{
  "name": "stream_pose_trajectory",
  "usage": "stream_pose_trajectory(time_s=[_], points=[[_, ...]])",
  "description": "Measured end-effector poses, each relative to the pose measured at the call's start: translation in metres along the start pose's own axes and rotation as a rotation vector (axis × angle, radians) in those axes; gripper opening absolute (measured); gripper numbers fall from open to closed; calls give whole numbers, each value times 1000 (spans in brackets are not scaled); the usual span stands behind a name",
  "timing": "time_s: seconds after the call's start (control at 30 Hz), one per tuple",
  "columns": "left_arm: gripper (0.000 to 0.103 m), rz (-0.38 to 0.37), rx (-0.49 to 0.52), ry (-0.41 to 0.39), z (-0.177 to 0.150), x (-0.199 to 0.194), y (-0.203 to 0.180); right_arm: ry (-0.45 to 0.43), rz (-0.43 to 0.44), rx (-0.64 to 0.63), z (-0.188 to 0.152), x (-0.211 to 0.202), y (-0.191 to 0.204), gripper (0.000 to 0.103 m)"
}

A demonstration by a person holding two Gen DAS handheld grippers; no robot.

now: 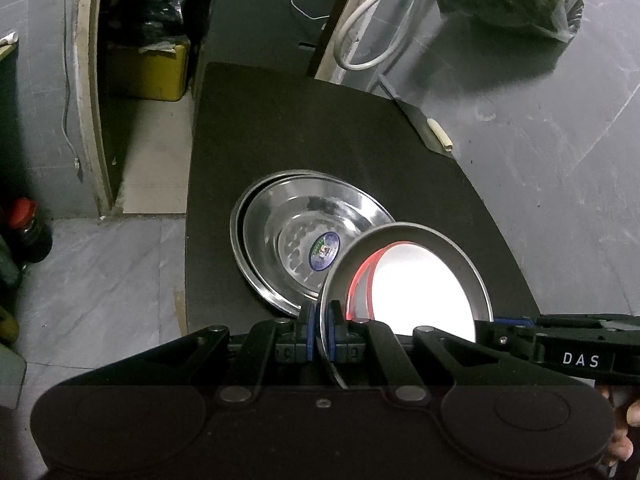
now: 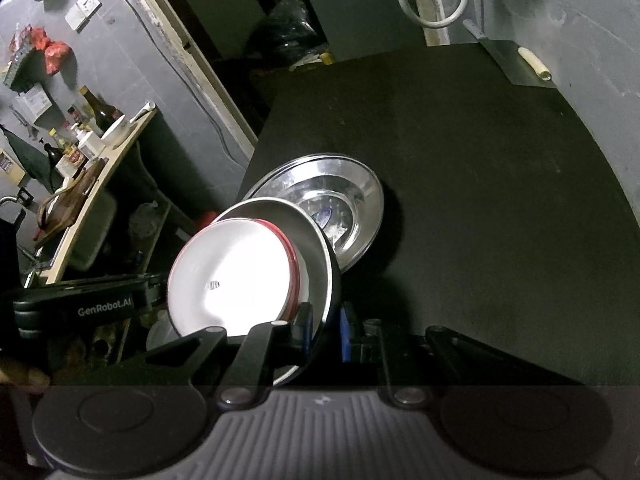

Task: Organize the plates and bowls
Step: 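Lift the steel bowl with both grippers and carry it over the steel plate stack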

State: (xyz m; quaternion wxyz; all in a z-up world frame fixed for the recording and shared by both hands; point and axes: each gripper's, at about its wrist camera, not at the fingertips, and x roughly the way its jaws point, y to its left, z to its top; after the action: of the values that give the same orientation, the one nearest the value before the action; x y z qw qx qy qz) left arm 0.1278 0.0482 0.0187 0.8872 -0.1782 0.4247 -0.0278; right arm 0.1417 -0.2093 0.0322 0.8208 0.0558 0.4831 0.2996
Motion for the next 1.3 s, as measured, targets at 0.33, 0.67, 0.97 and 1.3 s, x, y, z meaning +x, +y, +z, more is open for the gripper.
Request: stream_pose_trajectory(time_s=[0.33,0.67,0.97,1.3], points=[[4,-1,-1,-17,6,3,-1,-6,3,-3,8,0,-1,16],[4,11,-14,-28,11,5,1,4,20,-9,14,4,-2,16],[4,17,-26,-34,13,7,2,10,23,-16,16,5,-2,16],[4,39,-39,-33,16,10,6,23,36,-28,23,13,-1,16]])
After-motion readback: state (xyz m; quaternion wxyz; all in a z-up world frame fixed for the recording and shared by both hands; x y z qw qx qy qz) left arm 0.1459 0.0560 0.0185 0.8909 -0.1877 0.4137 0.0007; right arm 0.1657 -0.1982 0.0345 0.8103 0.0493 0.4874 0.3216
